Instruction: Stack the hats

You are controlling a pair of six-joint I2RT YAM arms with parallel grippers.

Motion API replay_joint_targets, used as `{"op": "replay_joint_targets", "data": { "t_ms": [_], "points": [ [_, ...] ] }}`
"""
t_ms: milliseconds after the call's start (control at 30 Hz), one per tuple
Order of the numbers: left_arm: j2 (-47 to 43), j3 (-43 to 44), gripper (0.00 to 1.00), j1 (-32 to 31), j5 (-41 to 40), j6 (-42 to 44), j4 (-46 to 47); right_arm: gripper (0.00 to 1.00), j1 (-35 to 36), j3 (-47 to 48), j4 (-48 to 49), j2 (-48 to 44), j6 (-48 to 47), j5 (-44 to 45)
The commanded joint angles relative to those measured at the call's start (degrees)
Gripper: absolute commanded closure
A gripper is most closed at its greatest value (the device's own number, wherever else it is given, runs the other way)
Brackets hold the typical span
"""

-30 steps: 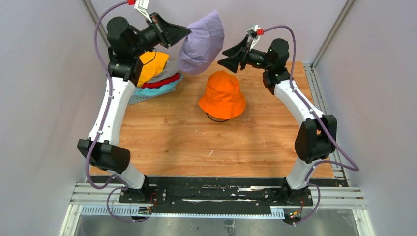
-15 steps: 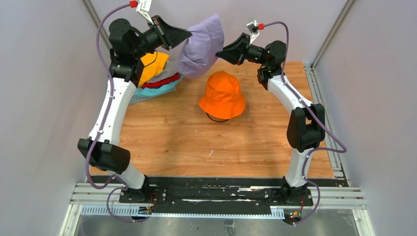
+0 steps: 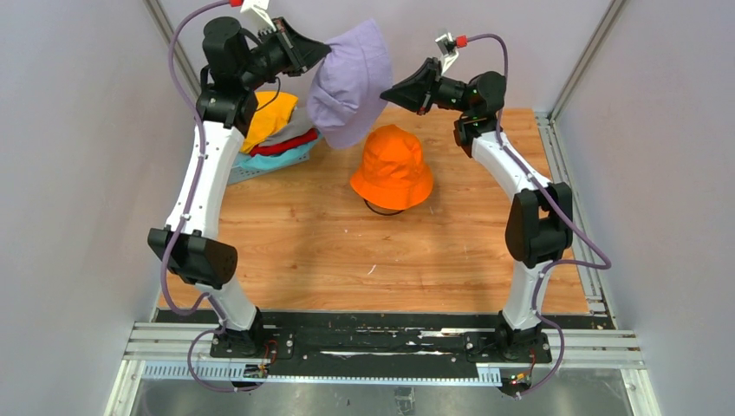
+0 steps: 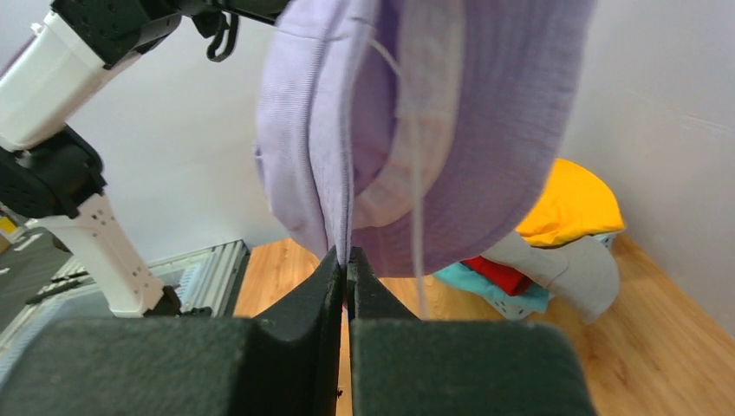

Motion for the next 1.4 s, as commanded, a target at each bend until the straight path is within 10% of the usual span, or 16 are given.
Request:
{"op": "replay_joint_targets", "data": {
  "t_ms": [0, 233, 600, 1367],
  "points": [
    [3.4, 7.9, 1.0, -0.4, -13.9, 6.4, -13.8, 0.99, 0.7, 3.0, 0.5, -2.8, 6.6, -1.5],
    [12.3, 20.1, 1.0, 0.2, -20.7, 7.9, -25.5, 0.99, 3.5, 5.7, -12.1, -3.0, 6.5, 0.5],
    [14.9, 13.1, 1.0, 0.7, -19.9, 7.8, -23.7, 0.99, 8.1, 8.2, -41.3, -4.8, -7.2, 8.9],
    [19.9, 15.9, 1.0, -5.1, -18.7, 7.9, -26.1, 0.99, 3.4, -8.8, -49.3, -18.0, -10.5, 14.6]
  ]
}}
